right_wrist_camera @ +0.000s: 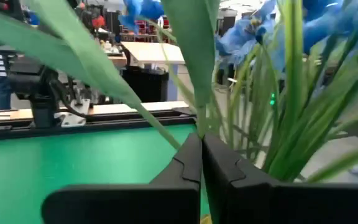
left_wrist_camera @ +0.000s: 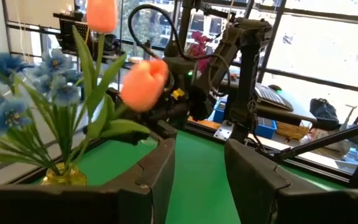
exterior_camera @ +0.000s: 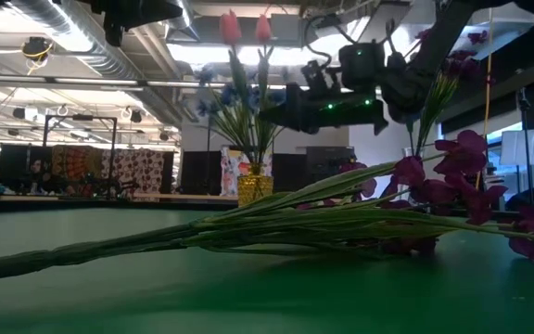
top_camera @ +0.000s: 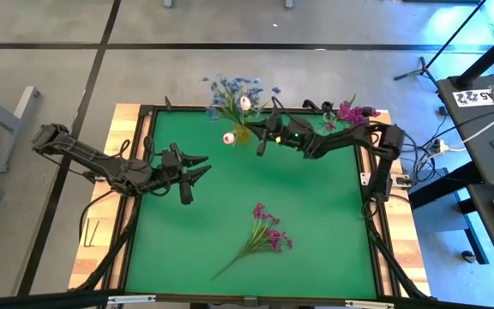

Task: Sort flowers into vase by color
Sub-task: Put the pink flower into the yellow vase

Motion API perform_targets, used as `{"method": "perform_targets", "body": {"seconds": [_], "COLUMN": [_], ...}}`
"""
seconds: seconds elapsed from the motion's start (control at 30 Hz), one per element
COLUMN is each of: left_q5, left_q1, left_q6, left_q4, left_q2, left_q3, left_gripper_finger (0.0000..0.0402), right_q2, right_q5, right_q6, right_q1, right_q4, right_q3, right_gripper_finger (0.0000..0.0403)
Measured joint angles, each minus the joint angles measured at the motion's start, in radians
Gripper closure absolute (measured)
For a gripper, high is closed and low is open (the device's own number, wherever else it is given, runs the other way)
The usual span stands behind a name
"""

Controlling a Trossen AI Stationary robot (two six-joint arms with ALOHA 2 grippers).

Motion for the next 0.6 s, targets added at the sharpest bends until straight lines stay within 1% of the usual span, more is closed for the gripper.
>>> {"method": "perform_targets", "body": {"seconds": [0.07, 0.3, 0.5, 0.6], "left_q5": [0.0, 0.0, 0.0, 0.0], "left_q1": [0.0, 0.0, 0.0, 0.0], "left_q6": [-0.01, -0.015, -0.02, -0.02], "left_q4": [-0.005, -0.005, -0.004, -0.004], "left_q2": [0.0, 0.0, 0.0, 0.0], "left_q3": [0.0, 0.0, 0.0, 0.0], "left_gripper_finger": [0.0266, 0.0266, 0.0266, 0.0266], "right_q2": [0.009, 0.01, 0.009, 0.008], "right_q5": [-0.001, -0.002, -0.076, -0.09], "right_q6": [0.019, 0.061, 0.129, 0.145], "right_q1": [0.001, 0.001, 0.002, 0.002], "right_q4": [-0.001, -0.086, -0.098, -0.105], "right_q3": [0.0, 0.0, 0.0, 0.0], "right_gripper_finger": [0.0401, 0.0401, 0.0401, 0.0401]}}
